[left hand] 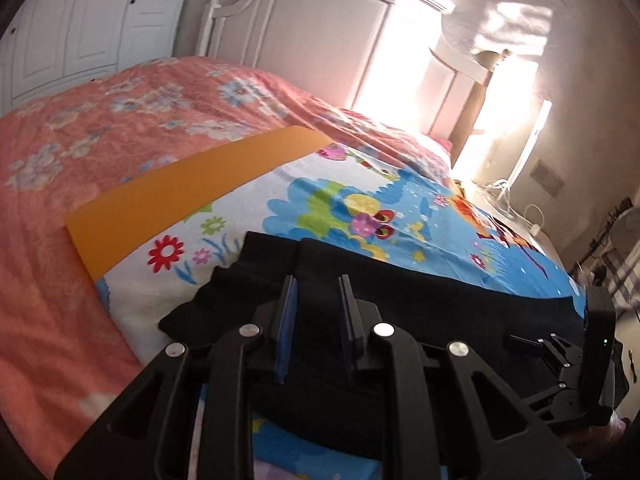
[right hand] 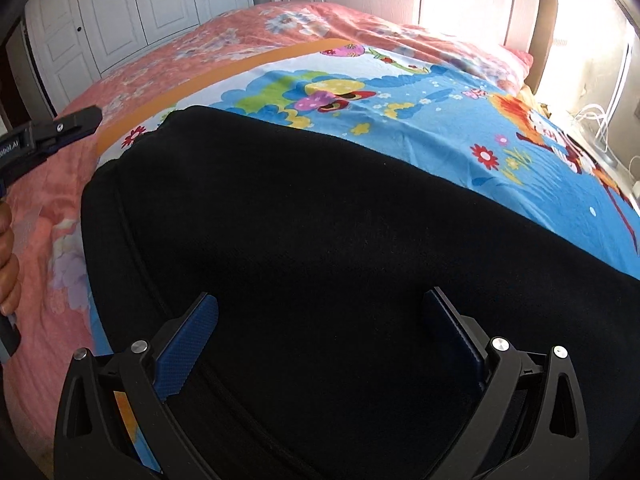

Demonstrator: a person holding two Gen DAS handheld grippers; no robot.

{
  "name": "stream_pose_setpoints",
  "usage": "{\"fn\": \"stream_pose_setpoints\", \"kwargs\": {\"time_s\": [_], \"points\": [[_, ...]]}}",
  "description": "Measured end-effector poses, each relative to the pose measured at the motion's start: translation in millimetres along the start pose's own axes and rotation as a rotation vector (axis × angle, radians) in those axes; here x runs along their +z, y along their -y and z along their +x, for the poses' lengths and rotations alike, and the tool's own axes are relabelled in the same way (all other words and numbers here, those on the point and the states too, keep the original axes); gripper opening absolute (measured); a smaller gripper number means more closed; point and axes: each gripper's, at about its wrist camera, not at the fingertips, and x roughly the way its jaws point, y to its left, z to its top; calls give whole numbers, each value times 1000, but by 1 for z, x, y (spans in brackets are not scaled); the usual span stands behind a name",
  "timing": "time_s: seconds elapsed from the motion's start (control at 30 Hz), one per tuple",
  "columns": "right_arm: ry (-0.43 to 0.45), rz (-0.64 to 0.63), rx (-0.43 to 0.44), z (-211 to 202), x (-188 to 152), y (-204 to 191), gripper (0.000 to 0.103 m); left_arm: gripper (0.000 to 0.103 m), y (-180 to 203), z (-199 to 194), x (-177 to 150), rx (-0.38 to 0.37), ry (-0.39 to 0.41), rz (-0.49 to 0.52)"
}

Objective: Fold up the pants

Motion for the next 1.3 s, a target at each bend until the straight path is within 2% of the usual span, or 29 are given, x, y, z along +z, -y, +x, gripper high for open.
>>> {"fn": "stream_pose_setpoints", "kwargs": {"time_s": [0.1,0.2,0.3,0.37,0.53,0.63,0.67,0.7,0.73,0.77,0.83,0.87,0.93,0.97,1.03,1.07,1.1,1.13,1.17,1.23,1.3], "points": [[0,13,-20,-2,-3,0,97,24,46,31,-2,-101,-79,193],[2,17,-29,-5,-7,2,97,24,59,70,-12,-71,-174,281],[8,19,-32,-6,-10,2,97,24,44,98,-21,8,-226,301],[9,22,-33,-6,-11,3,97,23,28,105,-21,48,-223,305],[10,23,-34,-6,-9,4,98,3,4,108,-6,61,-217,285],[14,22,-35,-7,-9,3,98,2,-3,108,9,135,-179,262],[15,23,-34,-7,-10,3,98,5,-5,105,15,123,-158,234],[15,24,-32,-6,-10,4,98,15,-4,101,21,109,-124,212],[15,24,-32,-6,-10,4,98,37,0,99,25,99,-98,208],[15,23,-34,-6,-10,3,98,38,6,100,27,67,-100,223],[15,23,-33,-6,-10,3,98,40,21,112,27,-13,-172,288],[15,23,-33,-6,-10,3,98,42,28,122,24,-3,-208,330],[15,23,-33,-6,-10,3,98,42,30,141,19,75,-278,387],[15,23,-33,-6,-10,3,98,41,29,145,21,84,-277,379],[15,24,-32,-6,-10,3,98,38,27,151,28,197,-274,396],[13,25,-32,-6,-10,3,98,43,27,152,32,217,-274,409],[11,25,-33,-6,-10,3,98,52,25,153,35,286,-259,408],[8,24,-34,-5,-9,3,98,55,19,153,39,349,-251,392],[7,24,-35,-5,-9,2,98,55,14,149,43,363,-242,359],[7,25,-35,-5,-8,3,98,54,13,126,49,341,-183,285],[4,31,-31,-5,-8,4,98,53,27,93,51,242,-108,241]]}}
